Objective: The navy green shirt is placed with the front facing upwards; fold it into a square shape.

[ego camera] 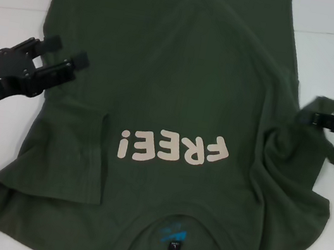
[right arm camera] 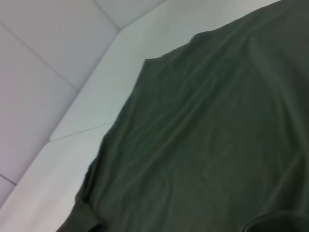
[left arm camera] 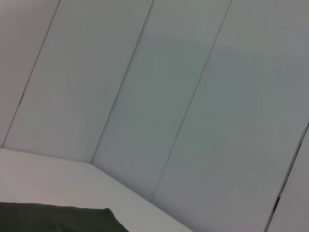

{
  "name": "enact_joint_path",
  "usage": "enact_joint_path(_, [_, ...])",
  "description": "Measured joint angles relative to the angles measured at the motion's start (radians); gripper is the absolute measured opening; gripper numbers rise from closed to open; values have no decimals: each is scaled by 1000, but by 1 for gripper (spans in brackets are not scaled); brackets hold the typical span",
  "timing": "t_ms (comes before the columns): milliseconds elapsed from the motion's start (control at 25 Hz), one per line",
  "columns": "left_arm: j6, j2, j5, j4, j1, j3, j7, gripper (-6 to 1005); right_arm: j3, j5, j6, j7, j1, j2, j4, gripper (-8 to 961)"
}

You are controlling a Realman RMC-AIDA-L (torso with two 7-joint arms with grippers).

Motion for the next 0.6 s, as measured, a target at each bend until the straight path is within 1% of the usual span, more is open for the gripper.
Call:
enact_joint_path(160, [0, 2, 5, 0, 0, -5, 0, 880, -20, -1, 3, 7, 28, 19, 2, 27])
enact_joint_path(400, [-6, 2, 6, 0, 1, -7, 0, 880, -38, -1, 7, 9, 51, 43, 3, 38])
enact_joint_path(600, [-22, 2, 6, 0, 0, -2, 5, 880, -65, -1, 26, 9, 65, 59, 8, 48])
